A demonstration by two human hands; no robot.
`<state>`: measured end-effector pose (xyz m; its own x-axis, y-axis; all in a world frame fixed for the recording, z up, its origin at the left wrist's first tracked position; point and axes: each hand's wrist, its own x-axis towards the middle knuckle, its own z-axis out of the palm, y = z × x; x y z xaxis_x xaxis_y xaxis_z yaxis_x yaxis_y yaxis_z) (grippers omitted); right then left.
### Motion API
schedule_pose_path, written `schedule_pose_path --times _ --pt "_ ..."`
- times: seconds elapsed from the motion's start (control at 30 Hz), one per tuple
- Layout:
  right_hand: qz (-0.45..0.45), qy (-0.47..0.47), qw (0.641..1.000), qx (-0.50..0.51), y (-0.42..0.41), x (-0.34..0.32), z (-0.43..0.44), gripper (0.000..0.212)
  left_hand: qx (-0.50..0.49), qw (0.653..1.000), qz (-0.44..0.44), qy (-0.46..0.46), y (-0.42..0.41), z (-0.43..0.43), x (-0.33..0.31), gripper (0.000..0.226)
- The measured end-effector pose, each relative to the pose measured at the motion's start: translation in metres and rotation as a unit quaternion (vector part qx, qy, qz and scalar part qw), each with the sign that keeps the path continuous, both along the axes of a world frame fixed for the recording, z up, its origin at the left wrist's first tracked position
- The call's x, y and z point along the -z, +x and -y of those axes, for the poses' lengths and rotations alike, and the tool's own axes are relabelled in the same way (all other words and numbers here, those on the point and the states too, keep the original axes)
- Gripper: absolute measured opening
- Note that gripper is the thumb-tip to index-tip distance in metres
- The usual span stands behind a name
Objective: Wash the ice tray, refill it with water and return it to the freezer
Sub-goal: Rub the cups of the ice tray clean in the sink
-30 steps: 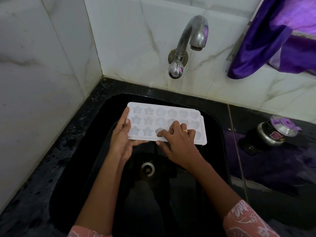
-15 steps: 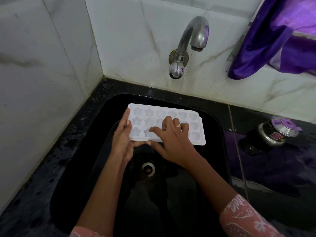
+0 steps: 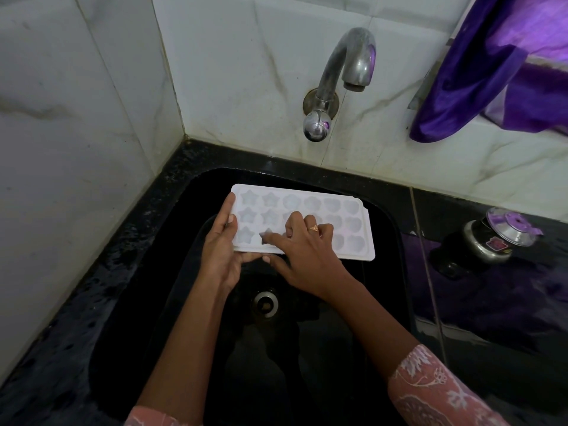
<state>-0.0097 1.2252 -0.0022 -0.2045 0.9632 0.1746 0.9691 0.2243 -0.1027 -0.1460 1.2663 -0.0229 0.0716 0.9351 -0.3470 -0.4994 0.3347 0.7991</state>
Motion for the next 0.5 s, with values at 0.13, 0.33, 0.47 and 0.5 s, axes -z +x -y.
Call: schedule_pose_path --times 0.13,0.33,0.47,0.5 --pt "0.001 -0.015 1.0 -0.013 0.0044 -0.0009 -0.0007 0.031 0.004 1.0 0.0 0.002 -0.0013 0.0 -0.0001 0.036" --pt "0.03 0.0 0.999 0.017 0.0029 0.0027 -0.0008 0.038 0.008 1.0 -0.006 -0.001 -0.0015 0.0004 0.002 0.035" --pt "0.032 0.01 0.999 0.011 0.0023 0.0031 -0.0001 0.044 0.006 1.0 -0.006 0.0 -0.001 -0.0001 0.0016 0.035" --pt "0.029 0.009 1.0 0.008 0.0023 0.0028 -0.0003 0.044 0.007 1.0 -0.007 0.001 -0.001 0.0 0.0016 0.035"
